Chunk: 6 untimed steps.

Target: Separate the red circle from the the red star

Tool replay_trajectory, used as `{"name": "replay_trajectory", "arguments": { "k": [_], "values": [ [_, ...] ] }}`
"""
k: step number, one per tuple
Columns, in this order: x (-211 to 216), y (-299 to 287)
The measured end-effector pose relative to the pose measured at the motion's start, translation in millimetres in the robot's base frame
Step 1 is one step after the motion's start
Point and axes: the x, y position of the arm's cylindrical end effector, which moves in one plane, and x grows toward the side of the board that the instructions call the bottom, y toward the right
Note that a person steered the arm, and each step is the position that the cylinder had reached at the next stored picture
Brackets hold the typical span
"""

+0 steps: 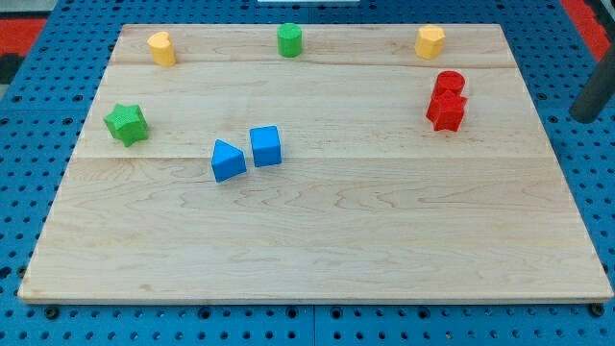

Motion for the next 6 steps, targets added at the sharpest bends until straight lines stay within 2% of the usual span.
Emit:
{"name": "replay_trajectory", "arguments": {
  "k": [2,3,4,5,6],
  "values": [
    [-25,-13],
    [-59,-70],
    [-74,-131],
    [-74,-133],
    [-73,-110]
  ]
}}
